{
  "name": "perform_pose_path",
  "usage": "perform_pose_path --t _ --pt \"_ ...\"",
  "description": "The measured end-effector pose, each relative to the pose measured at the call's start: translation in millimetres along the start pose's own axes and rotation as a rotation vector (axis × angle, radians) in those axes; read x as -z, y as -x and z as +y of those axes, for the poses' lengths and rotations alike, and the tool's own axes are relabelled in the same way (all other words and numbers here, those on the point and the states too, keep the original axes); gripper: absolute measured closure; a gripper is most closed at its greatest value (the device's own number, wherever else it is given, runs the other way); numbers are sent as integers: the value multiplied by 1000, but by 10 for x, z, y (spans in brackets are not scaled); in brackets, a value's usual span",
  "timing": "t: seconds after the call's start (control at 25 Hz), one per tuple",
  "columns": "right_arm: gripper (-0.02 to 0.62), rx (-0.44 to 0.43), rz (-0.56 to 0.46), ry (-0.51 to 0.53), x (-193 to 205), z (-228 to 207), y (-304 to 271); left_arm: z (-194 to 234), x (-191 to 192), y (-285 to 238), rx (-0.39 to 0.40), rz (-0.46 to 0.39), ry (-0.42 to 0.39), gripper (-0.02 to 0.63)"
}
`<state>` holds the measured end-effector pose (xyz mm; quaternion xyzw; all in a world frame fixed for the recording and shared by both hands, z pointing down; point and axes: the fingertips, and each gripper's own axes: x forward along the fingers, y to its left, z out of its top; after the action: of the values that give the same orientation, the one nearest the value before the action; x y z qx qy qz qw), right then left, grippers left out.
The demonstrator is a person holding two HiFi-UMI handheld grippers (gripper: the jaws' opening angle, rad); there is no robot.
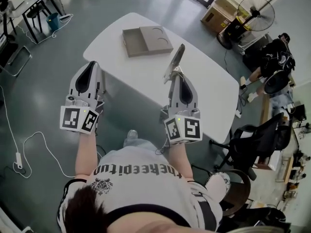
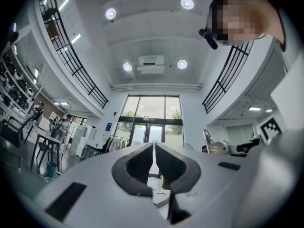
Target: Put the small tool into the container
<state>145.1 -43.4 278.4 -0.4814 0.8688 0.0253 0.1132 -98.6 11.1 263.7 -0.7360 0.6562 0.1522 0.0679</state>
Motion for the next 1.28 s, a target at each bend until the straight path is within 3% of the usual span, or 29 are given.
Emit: perform_pose_path --t 0.4,0.64,1.28 --pt "591 -22 3 -19 165 -547 -437 -223 280 -628 9 -1 -12 589" --pt "591 -48 27 -42 301 -598 -548 -244 363 -738 1 18 -28 589" --pt "591 -7 75 -33 590 -549 -1178 274 647 -1216 22 51 -3 589"
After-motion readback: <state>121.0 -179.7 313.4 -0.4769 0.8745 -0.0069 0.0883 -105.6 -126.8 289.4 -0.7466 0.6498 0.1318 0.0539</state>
